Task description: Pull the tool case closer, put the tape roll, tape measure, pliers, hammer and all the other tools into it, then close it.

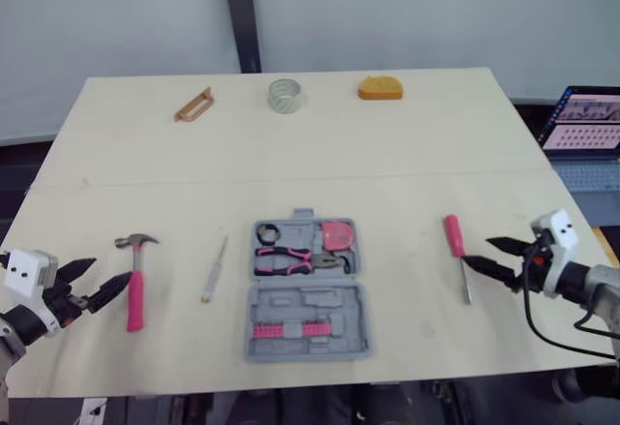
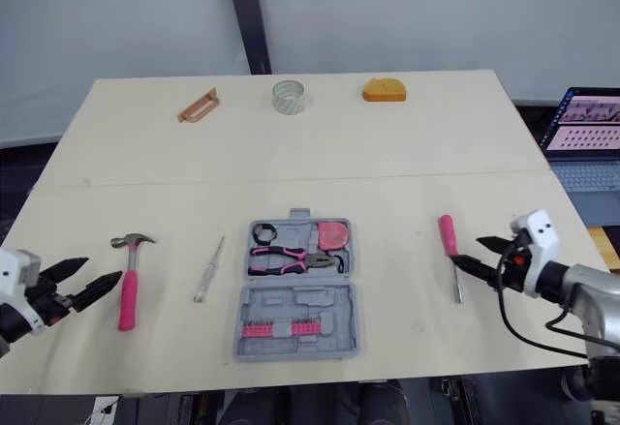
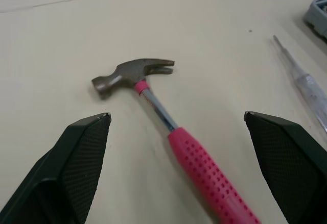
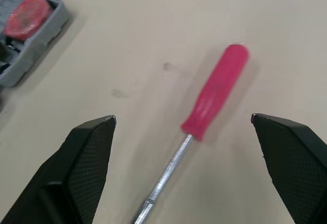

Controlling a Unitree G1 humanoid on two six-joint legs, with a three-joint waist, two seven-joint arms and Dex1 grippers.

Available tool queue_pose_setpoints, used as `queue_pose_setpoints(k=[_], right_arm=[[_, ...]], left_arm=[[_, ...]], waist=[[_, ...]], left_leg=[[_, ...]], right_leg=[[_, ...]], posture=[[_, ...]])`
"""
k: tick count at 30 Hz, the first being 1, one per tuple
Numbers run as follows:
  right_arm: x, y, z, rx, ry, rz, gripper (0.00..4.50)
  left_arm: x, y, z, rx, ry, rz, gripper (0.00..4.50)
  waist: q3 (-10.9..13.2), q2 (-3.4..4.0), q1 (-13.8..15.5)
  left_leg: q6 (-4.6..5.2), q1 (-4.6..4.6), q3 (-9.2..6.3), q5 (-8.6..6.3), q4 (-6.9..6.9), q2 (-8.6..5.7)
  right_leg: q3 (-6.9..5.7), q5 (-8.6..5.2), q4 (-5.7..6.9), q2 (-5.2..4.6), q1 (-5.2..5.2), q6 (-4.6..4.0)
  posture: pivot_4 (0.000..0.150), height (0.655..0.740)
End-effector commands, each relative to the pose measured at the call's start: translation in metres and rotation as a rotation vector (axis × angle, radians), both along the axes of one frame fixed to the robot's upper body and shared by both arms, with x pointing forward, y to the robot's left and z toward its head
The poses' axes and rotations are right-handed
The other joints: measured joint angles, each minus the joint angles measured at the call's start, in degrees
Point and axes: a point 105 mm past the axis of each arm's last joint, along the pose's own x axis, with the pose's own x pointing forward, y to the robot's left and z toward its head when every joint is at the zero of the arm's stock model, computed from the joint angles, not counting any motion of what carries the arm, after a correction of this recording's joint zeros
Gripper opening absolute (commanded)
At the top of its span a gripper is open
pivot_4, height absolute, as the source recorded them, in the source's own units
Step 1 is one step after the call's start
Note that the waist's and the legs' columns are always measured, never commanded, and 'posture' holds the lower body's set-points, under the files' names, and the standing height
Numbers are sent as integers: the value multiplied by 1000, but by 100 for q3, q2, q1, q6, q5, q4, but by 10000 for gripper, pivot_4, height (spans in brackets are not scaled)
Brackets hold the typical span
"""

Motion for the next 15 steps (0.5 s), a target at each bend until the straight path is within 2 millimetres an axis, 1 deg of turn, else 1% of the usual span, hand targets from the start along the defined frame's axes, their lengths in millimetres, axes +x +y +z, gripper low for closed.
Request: queue_pose_setpoints(k=[1, 5, 9, 15], right_arm=[[-1, -19, 8, -41, -40, -45, 44792], [3, -27, 10, -44, -59, -76, 44792], [5, -34, 4, -77, -55, -107, 44792], [10, -45, -1, -90, -69, -177, 44792]], left_arm=[[-8, 18, 7, 41, -45, 81, 44685], [-16, 25, 5, 61, -53, 124, 44685], [-29, 41, 7, 88, -80, 227, 44685], [-46, 65, 2, 128, -63, 387, 44685]], waist=[[2, -3, -12], [3, -2, -31], [5, -4, -47], [6, -4, -38]], left_leg=[[0, 0, 0, 0, -1, 0], [0, 4, 2, 0, -7, 0], [0, 9, 6, 0, -15, 1], [0, 10, 9, 0, -16, 0]], right_leg=[[0, 0, 0, 0, 0, 0], [0, 0, -1, 0, 0, 0], [2, 0, -2, 0, 0, 0], [2, 0, -5, -1, 0, 0]], posture=[[1500, 7400], [1500, 7400], [1500, 7400], [1500, 7400]])
